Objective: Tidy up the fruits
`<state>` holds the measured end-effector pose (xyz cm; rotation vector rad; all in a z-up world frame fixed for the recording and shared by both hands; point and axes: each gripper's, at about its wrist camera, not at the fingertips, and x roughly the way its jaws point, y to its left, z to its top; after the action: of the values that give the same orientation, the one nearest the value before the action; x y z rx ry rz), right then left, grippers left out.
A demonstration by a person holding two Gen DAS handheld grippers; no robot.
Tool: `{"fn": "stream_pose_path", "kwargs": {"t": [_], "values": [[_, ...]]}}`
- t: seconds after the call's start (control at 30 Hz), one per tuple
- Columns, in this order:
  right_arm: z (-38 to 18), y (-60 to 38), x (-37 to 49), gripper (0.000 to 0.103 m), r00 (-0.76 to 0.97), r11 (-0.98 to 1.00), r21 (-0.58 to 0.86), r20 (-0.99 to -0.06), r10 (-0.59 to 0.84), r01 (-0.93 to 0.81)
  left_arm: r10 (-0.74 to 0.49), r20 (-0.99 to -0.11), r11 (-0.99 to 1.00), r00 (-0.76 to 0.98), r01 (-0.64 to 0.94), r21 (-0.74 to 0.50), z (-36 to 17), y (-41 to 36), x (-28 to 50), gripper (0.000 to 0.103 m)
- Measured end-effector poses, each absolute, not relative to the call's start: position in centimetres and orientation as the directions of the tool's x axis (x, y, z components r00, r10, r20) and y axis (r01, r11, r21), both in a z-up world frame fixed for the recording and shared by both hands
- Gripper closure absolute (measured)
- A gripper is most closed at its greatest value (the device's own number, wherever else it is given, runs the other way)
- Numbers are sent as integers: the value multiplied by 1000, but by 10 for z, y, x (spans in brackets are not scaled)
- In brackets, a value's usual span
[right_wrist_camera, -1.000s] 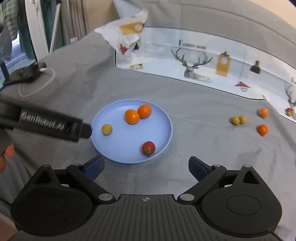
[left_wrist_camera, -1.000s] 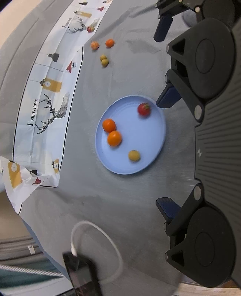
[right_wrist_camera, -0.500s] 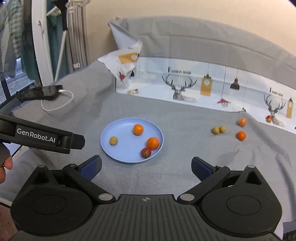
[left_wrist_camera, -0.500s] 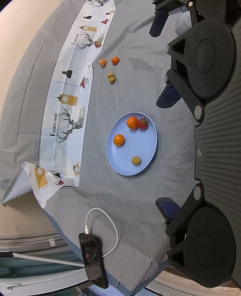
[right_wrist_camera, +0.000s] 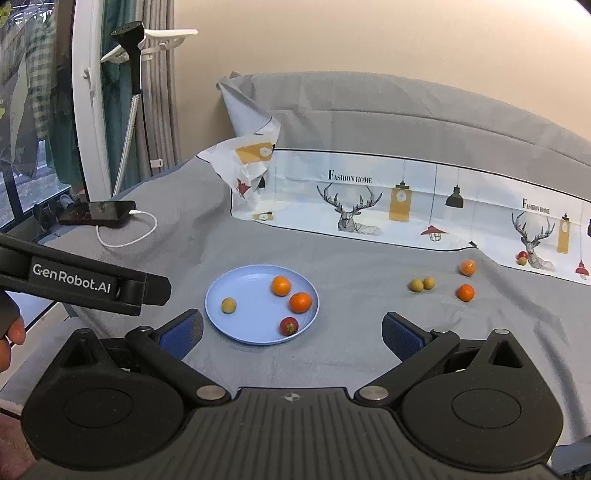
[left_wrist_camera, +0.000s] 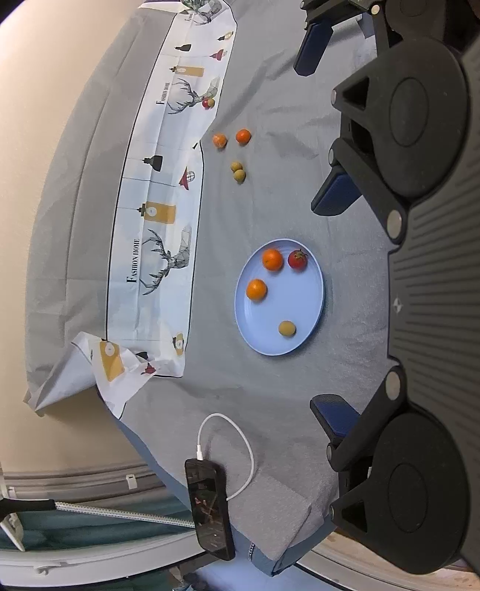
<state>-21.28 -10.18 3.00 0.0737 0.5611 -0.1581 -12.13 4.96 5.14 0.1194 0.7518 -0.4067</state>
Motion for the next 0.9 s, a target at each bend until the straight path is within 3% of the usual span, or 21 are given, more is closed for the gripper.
{"fn": "stream_pose_path", "kwargs": {"t": [0.9], "values": [[23,-104,-203,1,815,982,39,-565,-131,185,-309,-705,916,638,398,-40,44,46,-107,0]]}}
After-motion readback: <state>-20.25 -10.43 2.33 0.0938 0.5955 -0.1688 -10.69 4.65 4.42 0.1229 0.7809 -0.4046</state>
